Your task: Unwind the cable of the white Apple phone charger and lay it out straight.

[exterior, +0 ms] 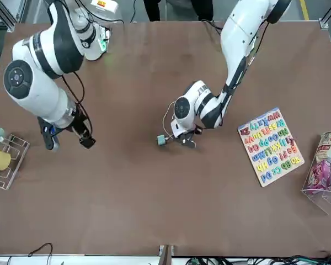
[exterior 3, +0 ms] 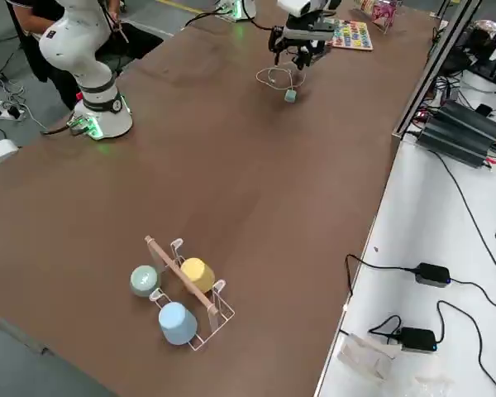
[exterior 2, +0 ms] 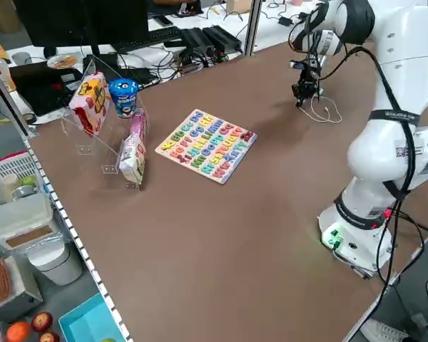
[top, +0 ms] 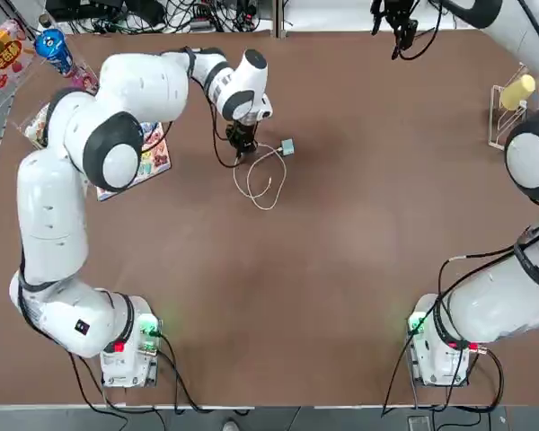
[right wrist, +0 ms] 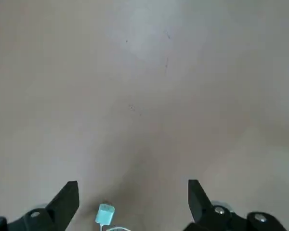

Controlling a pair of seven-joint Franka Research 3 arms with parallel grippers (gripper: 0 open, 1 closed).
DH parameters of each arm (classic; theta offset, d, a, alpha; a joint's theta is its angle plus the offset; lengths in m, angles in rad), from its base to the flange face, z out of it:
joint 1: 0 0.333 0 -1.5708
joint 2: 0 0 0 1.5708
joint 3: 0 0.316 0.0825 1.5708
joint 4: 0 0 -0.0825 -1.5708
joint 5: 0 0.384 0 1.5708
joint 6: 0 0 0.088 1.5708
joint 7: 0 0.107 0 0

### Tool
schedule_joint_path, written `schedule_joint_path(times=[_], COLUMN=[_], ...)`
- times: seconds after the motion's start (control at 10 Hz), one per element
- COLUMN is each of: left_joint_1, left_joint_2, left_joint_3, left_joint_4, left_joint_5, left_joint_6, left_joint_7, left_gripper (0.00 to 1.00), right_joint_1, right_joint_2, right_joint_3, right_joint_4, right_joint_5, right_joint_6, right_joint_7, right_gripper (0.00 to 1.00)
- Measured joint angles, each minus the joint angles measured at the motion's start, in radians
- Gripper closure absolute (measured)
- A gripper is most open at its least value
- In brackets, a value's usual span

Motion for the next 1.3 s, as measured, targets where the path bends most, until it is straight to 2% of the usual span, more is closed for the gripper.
schedule_joint_path(times=[0.3, 1.0, 1.3], left_joint_1=[-0.001, -0.002, -0.002], left_joint_2=[-0.062, -0.132, -0.173], left_joint_3=[-0.001, -0.005, -0.016], left_joint_4=[0.002, 0.023, 0.055], left_joint_5=[0.0, 0.022, 0.019], left_joint_6=[-0.104, -0.349, -0.424], left_joint_7=[0.033, 0.133, 0.164], left_gripper=[0.96, 0.96, 0.96], right_joint_1=[0.061, 0.066, 0.099], right_joint_2=[0.0, 0.0, 0.0], right_joint_3=[0.0, -0.008, -0.004], right_joint_4=[0.0, 0.001, -0.001], right_joint_5=[-0.001, -0.003, -0.002], right_joint_6=[-0.011, -0.013, -0.006], right_joint_7=[0.06, 0.065, 0.081], right_gripper=[0.0, 0.0, 0.0])
